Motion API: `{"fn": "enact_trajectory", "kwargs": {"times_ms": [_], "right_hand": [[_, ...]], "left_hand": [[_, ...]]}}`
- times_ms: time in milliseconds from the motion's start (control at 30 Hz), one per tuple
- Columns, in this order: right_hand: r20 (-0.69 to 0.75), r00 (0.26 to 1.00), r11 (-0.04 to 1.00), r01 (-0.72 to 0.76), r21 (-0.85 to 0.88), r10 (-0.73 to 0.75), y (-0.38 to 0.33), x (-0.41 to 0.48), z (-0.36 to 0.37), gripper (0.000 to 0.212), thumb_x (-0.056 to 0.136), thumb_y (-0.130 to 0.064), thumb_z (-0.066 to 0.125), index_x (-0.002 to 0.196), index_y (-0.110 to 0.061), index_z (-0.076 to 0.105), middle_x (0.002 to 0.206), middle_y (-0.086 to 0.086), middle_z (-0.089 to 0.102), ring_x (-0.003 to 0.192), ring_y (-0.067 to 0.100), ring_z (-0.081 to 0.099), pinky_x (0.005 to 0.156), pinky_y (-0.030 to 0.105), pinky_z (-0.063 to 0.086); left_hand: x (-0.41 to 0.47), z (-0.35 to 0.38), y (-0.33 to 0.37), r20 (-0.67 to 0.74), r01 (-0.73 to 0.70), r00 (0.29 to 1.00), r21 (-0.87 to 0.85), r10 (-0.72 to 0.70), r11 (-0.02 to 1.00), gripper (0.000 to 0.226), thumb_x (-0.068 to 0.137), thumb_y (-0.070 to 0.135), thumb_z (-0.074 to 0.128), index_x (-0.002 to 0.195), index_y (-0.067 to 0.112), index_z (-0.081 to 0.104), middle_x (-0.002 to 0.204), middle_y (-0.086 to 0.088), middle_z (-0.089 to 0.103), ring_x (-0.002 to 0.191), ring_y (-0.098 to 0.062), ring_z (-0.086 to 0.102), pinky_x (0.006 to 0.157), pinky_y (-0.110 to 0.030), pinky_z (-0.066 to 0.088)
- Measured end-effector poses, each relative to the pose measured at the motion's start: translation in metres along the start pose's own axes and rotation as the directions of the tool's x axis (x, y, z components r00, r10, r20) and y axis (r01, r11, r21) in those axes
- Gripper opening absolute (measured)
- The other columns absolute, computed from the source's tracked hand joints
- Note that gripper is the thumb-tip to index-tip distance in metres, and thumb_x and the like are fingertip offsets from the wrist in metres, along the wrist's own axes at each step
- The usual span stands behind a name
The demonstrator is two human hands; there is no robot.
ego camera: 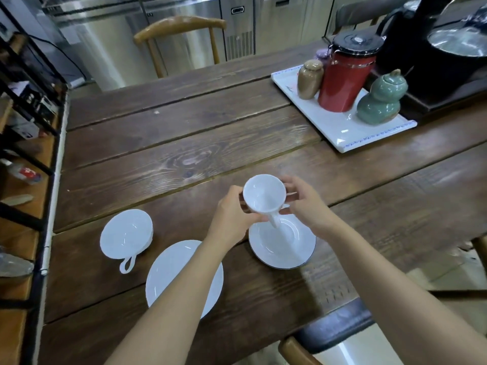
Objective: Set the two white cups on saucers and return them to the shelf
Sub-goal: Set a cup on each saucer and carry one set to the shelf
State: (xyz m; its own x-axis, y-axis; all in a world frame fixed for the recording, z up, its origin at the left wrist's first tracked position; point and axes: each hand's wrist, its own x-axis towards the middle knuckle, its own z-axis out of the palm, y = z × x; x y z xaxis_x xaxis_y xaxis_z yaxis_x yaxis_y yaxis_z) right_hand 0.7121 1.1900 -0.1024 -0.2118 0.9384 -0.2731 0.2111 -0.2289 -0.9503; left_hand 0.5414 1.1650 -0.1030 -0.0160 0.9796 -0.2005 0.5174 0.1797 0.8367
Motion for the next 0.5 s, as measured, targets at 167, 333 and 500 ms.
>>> {"fn": "enact_trajectory", "kwargs": {"times_ms": [167,333,500], "right_hand": [[-0.037,0.997,0.996,-0.063,-0.063,0.06,0.024,-0.022,-0.015,0.053,0.074,0.017,0.035,0.111,-0.017,0.05,0.098,0.001,0.057,0.086,0.019,0.056,0.064,0.023,0.051],[-0.055,0.992,0.987,-0.116,-0.107,0.111,0.046,-0.028,-0.015,0.052,0.074,0.016,0.037,0.114,-0.015,0.05,0.098,0.006,0.055,0.088,0.023,0.055,0.069,0.031,0.052],[-0.064,0.988,0.983,-0.147,-0.113,0.14,0.058,-0.029,-0.014,0.053,0.071,0.016,0.032,0.104,-0.021,0.051,0.096,0.002,0.055,0.085,0.021,0.055,0.062,0.024,0.049]], "left_hand": [[-0.014,0.03,-0.009,0.073,-0.007,0.997,0.062,0.002,0.998,0.059,0.061,0.036,0.084,0.104,0.028,0.044,0.103,0.01,0.055,0.091,-0.009,0.055,0.063,-0.019,0.041],[-0.022,0.045,-0.02,0.105,0.024,0.994,0.099,-0.035,0.995,0.06,0.064,0.03,0.084,0.106,0.027,0.041,0.118,0.001,0.057,0.095,-0.012,0.054,0.072,-0.025,0.045],[-0.027,0.053,-0.026,0.121,0.054,0.991,0.088,-0.065,0.995,0.065,0.063,0.027,0.084,0.108,0.031,0.037,0.119,0.003,0.054,0.093,-0.009,0.052,0.062,-0.014,0.039]]}}
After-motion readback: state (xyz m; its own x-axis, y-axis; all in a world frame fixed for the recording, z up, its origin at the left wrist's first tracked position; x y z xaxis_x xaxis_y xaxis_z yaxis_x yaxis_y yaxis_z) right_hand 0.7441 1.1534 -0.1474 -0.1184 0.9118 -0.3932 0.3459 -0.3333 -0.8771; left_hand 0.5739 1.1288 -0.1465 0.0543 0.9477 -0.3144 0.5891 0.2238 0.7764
